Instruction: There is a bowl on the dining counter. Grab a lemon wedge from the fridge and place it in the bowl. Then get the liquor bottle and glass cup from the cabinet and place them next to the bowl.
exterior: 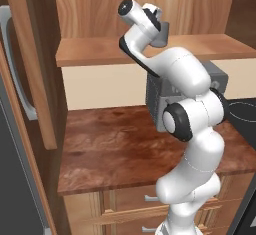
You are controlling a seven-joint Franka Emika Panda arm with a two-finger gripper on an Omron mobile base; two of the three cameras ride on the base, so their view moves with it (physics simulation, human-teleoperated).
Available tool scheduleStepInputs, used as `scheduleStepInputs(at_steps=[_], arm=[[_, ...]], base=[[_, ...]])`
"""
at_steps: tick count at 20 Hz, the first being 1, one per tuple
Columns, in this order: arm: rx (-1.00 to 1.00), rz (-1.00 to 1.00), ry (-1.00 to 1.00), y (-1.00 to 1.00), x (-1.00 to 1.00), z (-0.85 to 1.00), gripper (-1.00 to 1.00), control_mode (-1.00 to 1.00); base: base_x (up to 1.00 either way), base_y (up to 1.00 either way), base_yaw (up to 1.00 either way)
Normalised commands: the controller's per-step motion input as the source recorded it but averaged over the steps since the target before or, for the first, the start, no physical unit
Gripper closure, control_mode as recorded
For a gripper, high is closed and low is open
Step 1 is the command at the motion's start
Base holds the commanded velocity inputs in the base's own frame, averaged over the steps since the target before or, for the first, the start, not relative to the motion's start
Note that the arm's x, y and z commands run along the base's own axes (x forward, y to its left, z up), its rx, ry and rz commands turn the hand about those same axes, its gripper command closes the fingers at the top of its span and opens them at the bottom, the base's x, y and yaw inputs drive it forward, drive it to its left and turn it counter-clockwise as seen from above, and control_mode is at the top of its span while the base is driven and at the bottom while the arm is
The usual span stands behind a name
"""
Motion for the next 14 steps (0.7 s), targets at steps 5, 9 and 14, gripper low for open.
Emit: scheduleStepInputs(at_steps=[5,9,14], arm=[[0.00,0.03,0.00,0.00,-0.16,-0.22,-1.00,-1.00],[0.01,0.01,0.03,0.00,-0.28,-0.26,-1.00,-1.00],[0.04,0.00,0.07,0.06,-0.27,-0.32,-1.00,-1.00]], base=[[0.00,0.00,0.00],[0.00,0.00,0.00],[0.00,0.00,0.00]])
